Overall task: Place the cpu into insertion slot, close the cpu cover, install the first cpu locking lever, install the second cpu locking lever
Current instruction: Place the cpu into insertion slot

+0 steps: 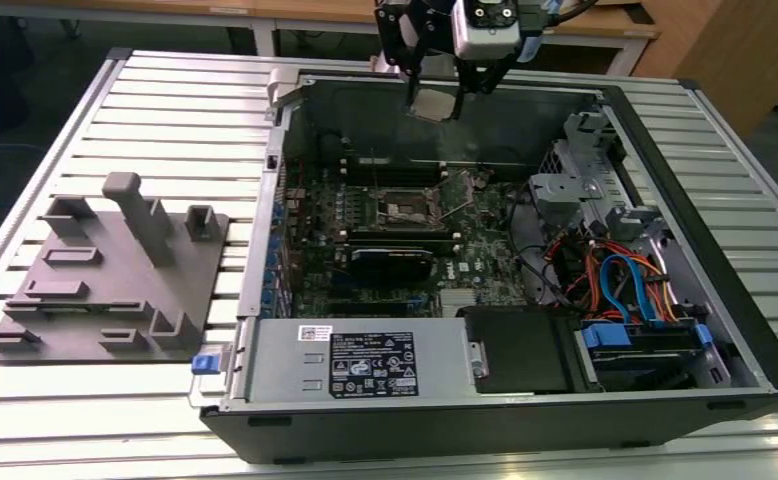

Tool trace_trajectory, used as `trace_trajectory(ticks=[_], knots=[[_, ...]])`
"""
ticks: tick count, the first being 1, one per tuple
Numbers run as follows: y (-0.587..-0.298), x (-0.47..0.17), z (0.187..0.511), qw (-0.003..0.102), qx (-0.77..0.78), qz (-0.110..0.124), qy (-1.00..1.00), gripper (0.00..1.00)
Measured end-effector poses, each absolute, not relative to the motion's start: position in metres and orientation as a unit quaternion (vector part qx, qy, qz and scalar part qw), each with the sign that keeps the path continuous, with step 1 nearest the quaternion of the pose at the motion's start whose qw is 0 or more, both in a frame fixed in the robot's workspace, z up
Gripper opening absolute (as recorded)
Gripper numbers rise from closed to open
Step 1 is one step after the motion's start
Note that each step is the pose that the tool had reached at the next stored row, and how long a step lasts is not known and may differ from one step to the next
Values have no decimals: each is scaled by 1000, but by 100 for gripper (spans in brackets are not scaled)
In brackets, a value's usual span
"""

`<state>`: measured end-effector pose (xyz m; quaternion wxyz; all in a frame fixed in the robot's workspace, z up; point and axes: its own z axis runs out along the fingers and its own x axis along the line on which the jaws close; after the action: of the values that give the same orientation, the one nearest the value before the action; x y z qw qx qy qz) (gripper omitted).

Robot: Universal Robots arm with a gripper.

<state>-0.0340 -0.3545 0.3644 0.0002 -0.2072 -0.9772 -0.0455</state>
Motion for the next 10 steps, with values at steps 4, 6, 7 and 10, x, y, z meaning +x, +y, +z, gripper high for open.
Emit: trace_trajectory(ticks=[4, 6, 7, 10], knots=[[-354, -34, 364, 0, -212, -46, -976, 54], [-354, -34, 364, 0, -218, -46, -975, 54], [-354, -34, 364, -1, -222, -46, -974, 54], [-354, -34, 364, -1, -241, -45, -969, 54]])
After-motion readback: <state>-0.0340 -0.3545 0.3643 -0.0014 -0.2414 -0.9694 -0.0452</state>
